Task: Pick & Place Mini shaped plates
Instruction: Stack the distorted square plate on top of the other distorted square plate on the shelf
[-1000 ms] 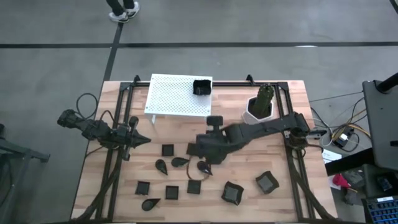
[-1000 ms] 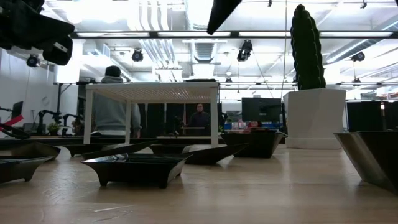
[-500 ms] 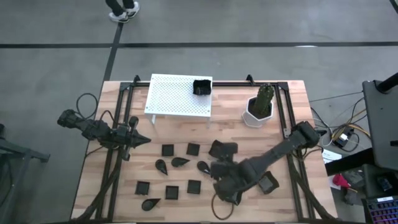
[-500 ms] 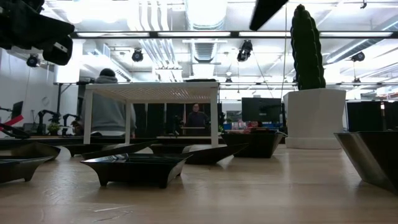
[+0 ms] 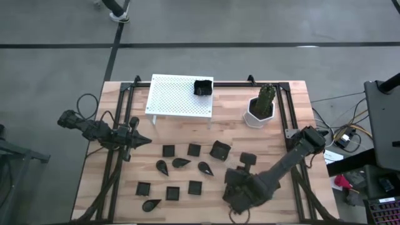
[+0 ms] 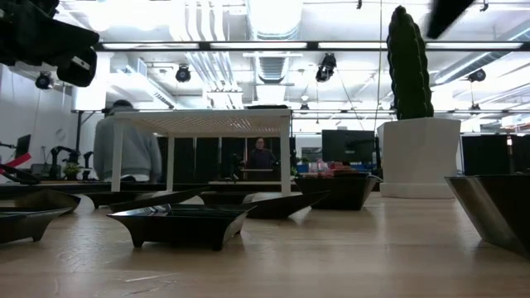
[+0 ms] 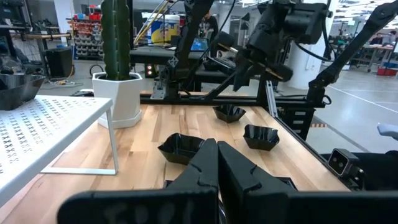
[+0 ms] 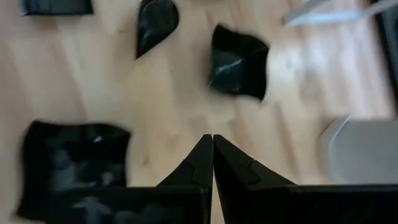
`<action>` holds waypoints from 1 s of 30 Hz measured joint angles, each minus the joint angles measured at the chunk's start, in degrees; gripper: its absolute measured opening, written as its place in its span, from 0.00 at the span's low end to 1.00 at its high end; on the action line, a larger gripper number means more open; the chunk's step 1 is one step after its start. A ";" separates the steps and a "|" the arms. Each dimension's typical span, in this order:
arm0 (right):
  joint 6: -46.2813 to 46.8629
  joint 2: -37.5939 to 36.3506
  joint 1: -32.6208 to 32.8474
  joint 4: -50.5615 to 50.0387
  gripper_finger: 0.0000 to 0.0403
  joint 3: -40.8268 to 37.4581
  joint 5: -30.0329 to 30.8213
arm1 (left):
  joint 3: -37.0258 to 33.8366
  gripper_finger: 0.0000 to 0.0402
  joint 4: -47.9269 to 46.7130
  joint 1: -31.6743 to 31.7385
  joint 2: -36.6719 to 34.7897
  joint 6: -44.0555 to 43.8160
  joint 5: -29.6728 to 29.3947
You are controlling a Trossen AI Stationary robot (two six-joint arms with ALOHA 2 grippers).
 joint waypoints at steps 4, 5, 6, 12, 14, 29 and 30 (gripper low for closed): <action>7.83 -0.04 1.96 -0.19 0.02 -0.34 -4.11 | 0.00 0.00 0.00 0.02 -0.01 -0.01 -0.01; 9.20 -0.04 2.29 -0.50 0.02 -0.62 -4.52 | 0.00 0.00 0.00 0.00 0.00 0.00 -0.02; 10.51 -0.04 2.60 -0.92 0.02 -0.90 -5.14 | 0.00 0.00 0.00 0.02 -0.01 -0.01 -0.02; 21.88 -0.07 3.19 -4.17 0.02 -2.22 -12.40 | 0.00 0.00 0.00 0.01 0.00 -0.01 -0.01; 25.54 -0.08 3.54 -4.17 0.02 -3.06 -14.34 | 0.00 0.00 0.00 0.02 0.00 -0.01 -0.02; 53.98 -0.07 4.31 0.59 0.02 -7.39 -26.56 | 0.00 0.00 0.00 0.01 0.00 0.00 0.00; 54.13 -0.07 4.33 1.88 0.02 -7.78 -27.53 | 0.00 0.00 0.00 0.01 0.00 0.00 -0.02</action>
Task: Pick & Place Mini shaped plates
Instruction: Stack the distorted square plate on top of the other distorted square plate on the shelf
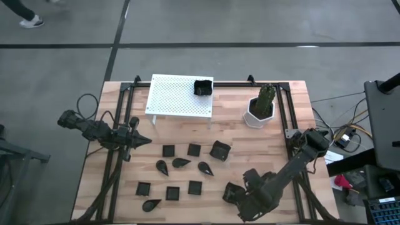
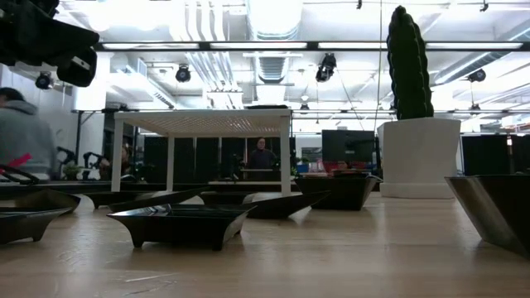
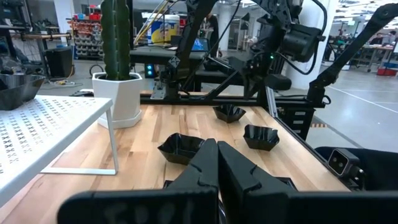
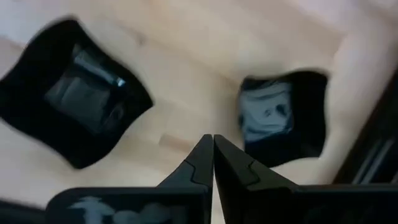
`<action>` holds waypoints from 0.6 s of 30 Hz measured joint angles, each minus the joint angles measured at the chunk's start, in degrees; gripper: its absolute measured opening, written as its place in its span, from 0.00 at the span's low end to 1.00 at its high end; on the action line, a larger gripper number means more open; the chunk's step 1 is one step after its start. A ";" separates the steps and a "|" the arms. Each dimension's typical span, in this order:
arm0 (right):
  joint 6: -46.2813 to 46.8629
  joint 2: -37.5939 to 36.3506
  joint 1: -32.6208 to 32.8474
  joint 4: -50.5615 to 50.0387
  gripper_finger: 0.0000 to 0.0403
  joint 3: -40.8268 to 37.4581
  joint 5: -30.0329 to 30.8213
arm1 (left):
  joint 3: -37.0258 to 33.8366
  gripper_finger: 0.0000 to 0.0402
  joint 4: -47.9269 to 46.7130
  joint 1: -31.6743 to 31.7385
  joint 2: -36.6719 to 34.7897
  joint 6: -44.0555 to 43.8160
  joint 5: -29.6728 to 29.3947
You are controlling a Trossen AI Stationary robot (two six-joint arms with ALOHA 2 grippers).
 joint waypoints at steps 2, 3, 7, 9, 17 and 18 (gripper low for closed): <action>0.37 0.00 0.20 2.06 0.03 -1.15 -1.58 | 0.00 0.00 0.00 0.01 0.00 0.00 0.00; 0.72 0.01 0.34 2.37 0.04 -1.74 -2.36 | 0.00 0.00 0.00 0.00 0.00 0.00 0.02; 1.81 0.02 1.00 3.08 0.12 -3.39 -4.72 | 0.00 0.00 0.00 0.01 0.00 0.00 0.02; 2.37 0.02 1.19 3.08 0.17 -4.18 -5.01 | 0.00 0.00 0.01 0.00 0.00 0.00 0.01; 3.18 0.02 1.73 6.59 0.30 -9.04 -6.46 | 0.00 0.00 0.00 -0.01 -0.01 0.00 0.00; 3.13 0.04 1.75 7.43 0.30 -9.75 -6.61 | 0.00 0.00 0.00 -0.01 0.00 -0.02 0.02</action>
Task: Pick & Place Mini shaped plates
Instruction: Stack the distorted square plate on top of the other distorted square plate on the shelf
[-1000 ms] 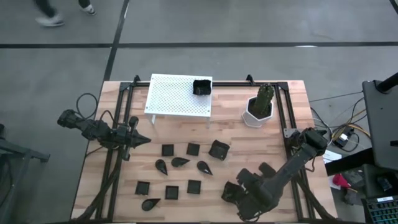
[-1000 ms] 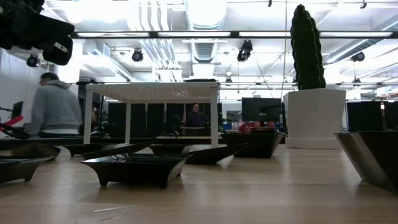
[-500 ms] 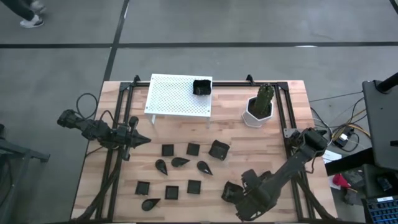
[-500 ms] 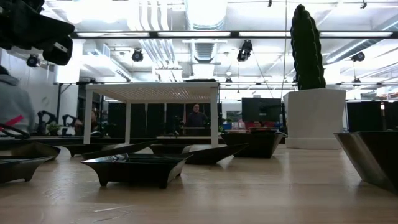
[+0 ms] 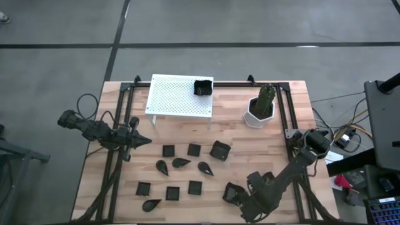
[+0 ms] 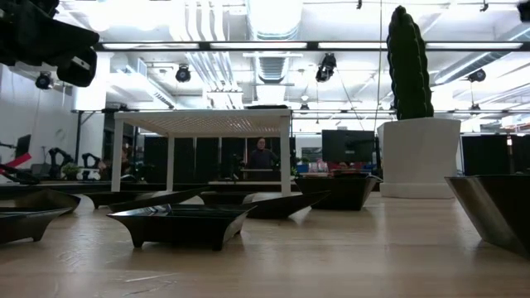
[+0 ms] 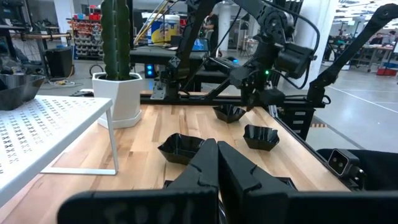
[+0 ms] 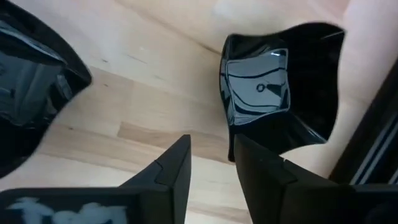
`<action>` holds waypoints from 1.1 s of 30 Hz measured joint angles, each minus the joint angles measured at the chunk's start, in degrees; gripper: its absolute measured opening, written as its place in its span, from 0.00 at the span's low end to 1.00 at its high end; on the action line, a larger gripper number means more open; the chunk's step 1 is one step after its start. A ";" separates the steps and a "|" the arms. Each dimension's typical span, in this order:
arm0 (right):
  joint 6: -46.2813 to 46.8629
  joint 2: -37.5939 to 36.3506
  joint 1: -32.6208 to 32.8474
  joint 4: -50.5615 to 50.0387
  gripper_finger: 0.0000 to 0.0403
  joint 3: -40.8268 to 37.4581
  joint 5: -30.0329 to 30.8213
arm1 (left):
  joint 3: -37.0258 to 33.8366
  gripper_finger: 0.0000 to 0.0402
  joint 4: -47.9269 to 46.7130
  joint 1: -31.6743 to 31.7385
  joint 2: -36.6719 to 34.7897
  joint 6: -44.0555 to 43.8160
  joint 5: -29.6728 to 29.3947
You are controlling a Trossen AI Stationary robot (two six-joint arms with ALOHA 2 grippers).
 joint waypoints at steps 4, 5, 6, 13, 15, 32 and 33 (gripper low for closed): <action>-0.36 0.00 0.15 1.76 0.32 -2.00 -0.27 | 0.00 0.00 0.00 0.02 0.00 0.02 -0.02; -0.36 0.00 0.20 1.76 0.32 -2.33 -0.25 | 0.00 0.00 0.00 0.01 -0.01 0.02 -0.01; -0.37 0.00 0.22 1.85 0.32 -2.65 -0.27 | 0.00 0.00 0.02 0.02 0.00 0.00 -0.02; -0.56 0.03 0.35 3.86 0.29 -4.97 -0.27 | 0.00 0.00 0.00 0.01 -0.01 0.01 0.00; -0.71 0.03 0.33 4.30 0.28 -5.19 -0.27 | 0.00 0.00 0.00 0.00 0.00 0.02 0.00; -1.03 0.05 0.57 6.31 0.17 -7.83 -0.25 | 0.00 0.00 0.00 0.00 0.00 0.02 -0.02; -1.05 0.05 0.57 6.45 0.16 -7.83 -0.25 | 0.00 0.00 0.00 0.02 -0.01 0.02 0.00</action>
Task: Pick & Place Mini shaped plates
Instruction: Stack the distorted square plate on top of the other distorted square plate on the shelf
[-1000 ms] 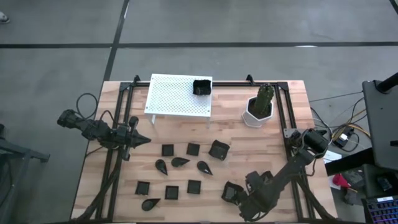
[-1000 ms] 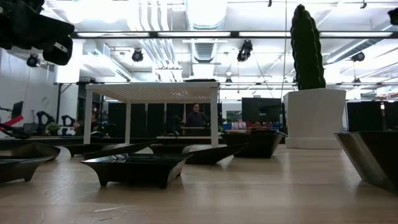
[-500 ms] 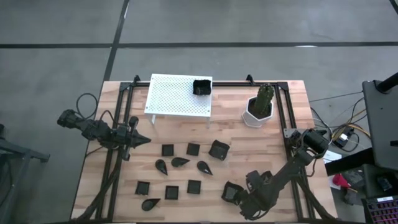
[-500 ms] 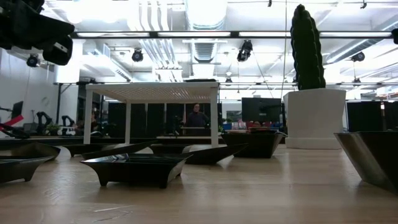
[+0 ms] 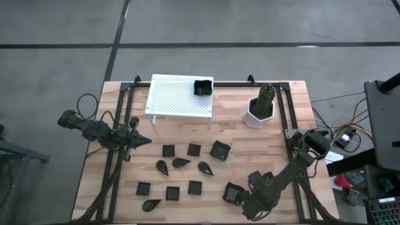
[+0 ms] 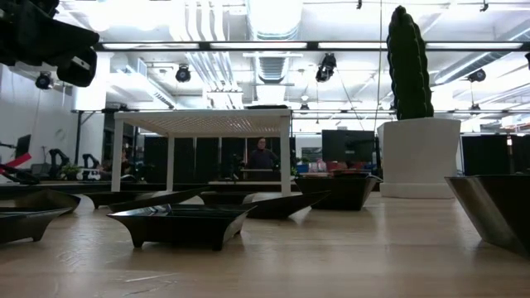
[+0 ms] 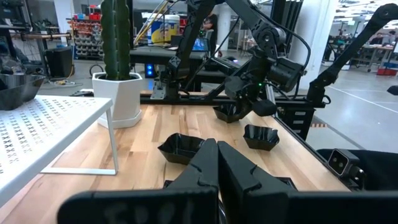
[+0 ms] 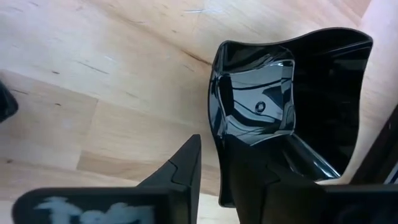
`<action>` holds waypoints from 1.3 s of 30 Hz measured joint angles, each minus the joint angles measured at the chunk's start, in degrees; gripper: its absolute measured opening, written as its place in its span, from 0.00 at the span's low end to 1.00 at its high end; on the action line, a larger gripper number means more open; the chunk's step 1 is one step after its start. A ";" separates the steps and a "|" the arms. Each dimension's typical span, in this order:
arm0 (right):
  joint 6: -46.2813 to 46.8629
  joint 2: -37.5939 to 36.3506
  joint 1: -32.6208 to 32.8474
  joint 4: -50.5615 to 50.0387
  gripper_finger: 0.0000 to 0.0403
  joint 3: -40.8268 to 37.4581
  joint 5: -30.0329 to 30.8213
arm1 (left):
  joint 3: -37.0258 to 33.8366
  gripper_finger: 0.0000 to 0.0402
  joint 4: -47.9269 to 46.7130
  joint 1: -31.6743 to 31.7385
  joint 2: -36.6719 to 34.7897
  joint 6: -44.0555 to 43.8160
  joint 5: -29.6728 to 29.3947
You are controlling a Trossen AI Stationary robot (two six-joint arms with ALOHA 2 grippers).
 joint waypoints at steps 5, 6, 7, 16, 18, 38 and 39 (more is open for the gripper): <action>-1.00 0.00 0.00 -0.03 0.11 0.12 0.01 | 0.00 0.00 0.00 -0.01 0.01 0.00 0.00; -1.06 0.00 0.00 -0.02 0.10 0.24 0.01 | 0.00 0.00 0.00 -0.01 0.00 0.00 0.00; -1.16 0.00 0.00 0.00 0.09 0.34 0.00 | 0.00 0.00 0.00 -0.01 0.00 -0.01 0.00; -4.91 -0.02 0.00 -0.29 0.02 1.18 0.00 | 0.00 0.00 0.00 -0.02 0.01 -0.01 -0.01; -6.43 0.00 0.00 -0.35 0.02 1.49 0.02 | 0.00 0.00 0.00 -0.01 0.00 0.00 0.00; -33.85 -0.02 -4.16 -16.73 0.02 17.28 14.28 | 0.00 0.00 0.00 -0.02 -0.01 -0.02 0.00; -35.80 -0.02 -4.71 -17.52 0.02 18.08 15.19 | 0.00 0.00 0.01 -0.02 -0.01 0.00 -0.01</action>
